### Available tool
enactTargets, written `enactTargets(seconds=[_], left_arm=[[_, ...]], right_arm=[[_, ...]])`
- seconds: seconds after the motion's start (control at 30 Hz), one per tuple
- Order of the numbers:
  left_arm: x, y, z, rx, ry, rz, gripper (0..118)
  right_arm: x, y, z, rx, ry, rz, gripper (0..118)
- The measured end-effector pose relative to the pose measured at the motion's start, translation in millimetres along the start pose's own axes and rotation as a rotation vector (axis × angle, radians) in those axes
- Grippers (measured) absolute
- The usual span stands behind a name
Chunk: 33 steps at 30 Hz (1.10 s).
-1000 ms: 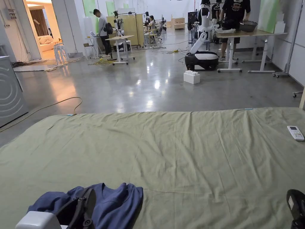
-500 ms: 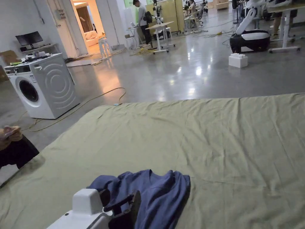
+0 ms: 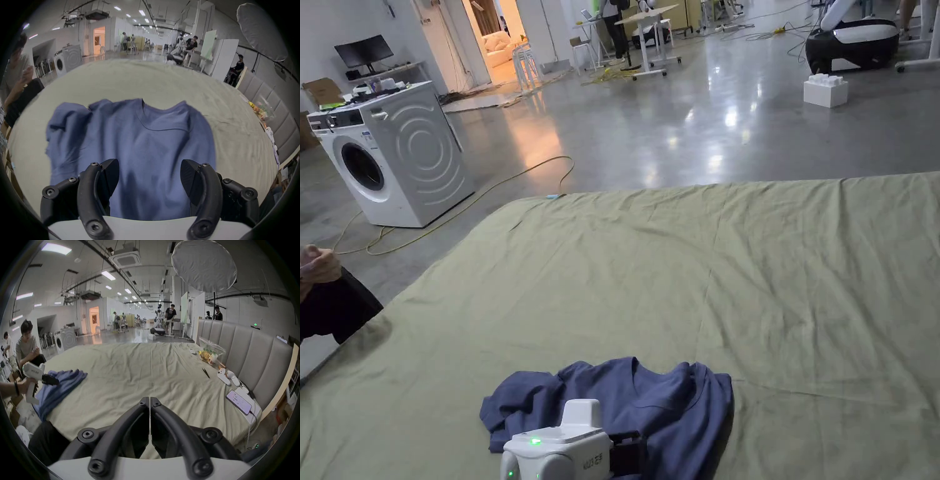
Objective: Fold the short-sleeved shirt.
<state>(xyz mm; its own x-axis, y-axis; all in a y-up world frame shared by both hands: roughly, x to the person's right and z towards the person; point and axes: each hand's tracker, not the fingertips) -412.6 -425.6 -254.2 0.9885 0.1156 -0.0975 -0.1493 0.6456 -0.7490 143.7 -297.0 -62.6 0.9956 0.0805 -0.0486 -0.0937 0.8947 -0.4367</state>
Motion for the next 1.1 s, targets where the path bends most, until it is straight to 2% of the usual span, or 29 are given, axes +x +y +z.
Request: enactTargets(seconds=[0.1,0.17,0.2,0.23,0.27,0.33,0.4,0.47,0.63,0.73,0.87,0.97,1.1], left_arm=[[1.5,-0.1,-27.7,-0.064,0.026,-0.034,78],[7.6,0.9,-23.8,-0.067,0.061,-0.045,69],[10.8,3.7,-19.9,-0.061,0.063,-0.072,54],[12.9,5.3,-17.8,-0.051,0.047,-0.101,24],[16.7,6.3,-18.7,-0.056,0.062,-0.120,7],[9.0,7.9,-27.3,-0.087,0.071,-0.102,7],[-3.6,18.5,-19.9,-0.114,0.027,0.047,7],[-1.5,32.8,5.6,-0.026,-0.014,0.121,7],[24.1,91.2,66.9,0.149,-0.018,0.079,7],[58.2,130.1,80.1,0.244,-0.097,0.088,7],[153.4,175.7,70.4,0.291,-0.189,-0.105,7],[239.8,183.9,47.7,0.286,-0.303,-0.245,7],[359.9,130.3,26.4,0.171,-0.486,-0.408,7]], right_arm=[[4.7,-6.3,-8.8,-0.048,-0.023,0.029,2],[13.3,-16.4,-15.2,-0.068,-0.031,0.027,2],[14.9,-18.9,-16.9,-0.075,-0.024,0.020,2],[16.0,-21.1,-18.4,-0.084,-0.019,0.014,2],[19.0,-27.1,-20.8,-0.093,-0.010,0.001,2],[21.4,-30.3,-21.7,-0.107,0.007,-0.016,2],[22.6,-33.2,-12.4,-0.077,0.021,-0.017,2],[27.3,-32.9,-3.2,-0.043,0.042,-0.023,2],[36.9,-34.2,15.3,-0.025,0.037,0.015,2],[53.0,-42.8,30.3,-0.013,0.007,-0.012,2],[74.2,-52.2,48.0,-0.012,-0.082,-0.055,2],[86.1,-57.9,57.2,-0.024,-0.135,-0.091,2],[99.7,-69.3,67.3,-0.049,-0.185,-0.129,2]])
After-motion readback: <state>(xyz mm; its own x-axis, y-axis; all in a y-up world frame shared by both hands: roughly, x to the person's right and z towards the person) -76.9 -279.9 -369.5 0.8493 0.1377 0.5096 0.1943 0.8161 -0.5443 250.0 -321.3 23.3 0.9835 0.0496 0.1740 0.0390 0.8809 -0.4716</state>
